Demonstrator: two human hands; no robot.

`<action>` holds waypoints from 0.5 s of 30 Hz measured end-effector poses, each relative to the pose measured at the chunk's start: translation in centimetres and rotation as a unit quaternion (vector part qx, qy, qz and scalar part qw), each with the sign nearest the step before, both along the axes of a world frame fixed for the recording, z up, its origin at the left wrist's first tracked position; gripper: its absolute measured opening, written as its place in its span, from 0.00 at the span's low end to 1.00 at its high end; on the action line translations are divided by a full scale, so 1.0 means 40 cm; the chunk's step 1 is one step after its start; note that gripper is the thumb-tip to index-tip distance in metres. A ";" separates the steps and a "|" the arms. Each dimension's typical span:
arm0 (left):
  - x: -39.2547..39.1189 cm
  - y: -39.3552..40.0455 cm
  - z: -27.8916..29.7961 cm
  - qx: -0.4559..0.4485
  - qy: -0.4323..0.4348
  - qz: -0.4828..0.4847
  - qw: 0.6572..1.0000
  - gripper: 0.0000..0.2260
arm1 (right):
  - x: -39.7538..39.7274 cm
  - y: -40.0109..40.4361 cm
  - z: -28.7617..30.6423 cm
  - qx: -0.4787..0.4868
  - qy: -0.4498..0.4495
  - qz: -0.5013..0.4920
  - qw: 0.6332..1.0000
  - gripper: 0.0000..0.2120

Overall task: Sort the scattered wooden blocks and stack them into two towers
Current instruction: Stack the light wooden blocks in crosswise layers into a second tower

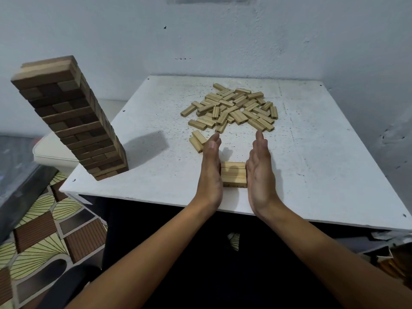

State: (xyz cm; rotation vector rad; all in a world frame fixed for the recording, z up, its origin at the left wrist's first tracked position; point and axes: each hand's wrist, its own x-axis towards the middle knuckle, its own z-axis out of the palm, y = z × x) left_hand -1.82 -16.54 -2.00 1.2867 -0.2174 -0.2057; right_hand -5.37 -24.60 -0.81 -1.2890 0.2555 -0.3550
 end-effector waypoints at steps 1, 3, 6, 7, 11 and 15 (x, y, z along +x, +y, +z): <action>0.001 -0.001 -0.001 0.005 -0.003 0.000 1.000 0.31 | 0.001 0.001 0.000 -0.003 0.001 0.001 1.000 0.39; 0.002 -0.001 -0.004 0.012 -0.007 -0.001 1.000 0.31 | 0.000 0.002 -0.001 -0.014 0.003 0.003 1.000 0.39; -0.002 0.000 -0.005 0.017 -0.009 -0.005 1.000 0.30 | 0.000 0.002 -0.005 -0.018 0.001 0.007 1.000 0.38; 0.000 0.002 -0.006 0.019 -0.009 -0.008 1.000 0.29 | 0.001 0.001 -0.008 -0.021 0.001 0.006 1.000 0.37; 0.025 0.037 0.008 0.106 -0.070 -0.009 0.992 0.19 | 0.008 -0.028 -0.007 -0.071 0.017 0.010 0.997 0.28; 0.096 0.112 0.018 0.285 -0.212 0.038 0.934 0.22 | 0.052 -0.093 -0.002 -0.225 0.056 0.033 0.972 0.22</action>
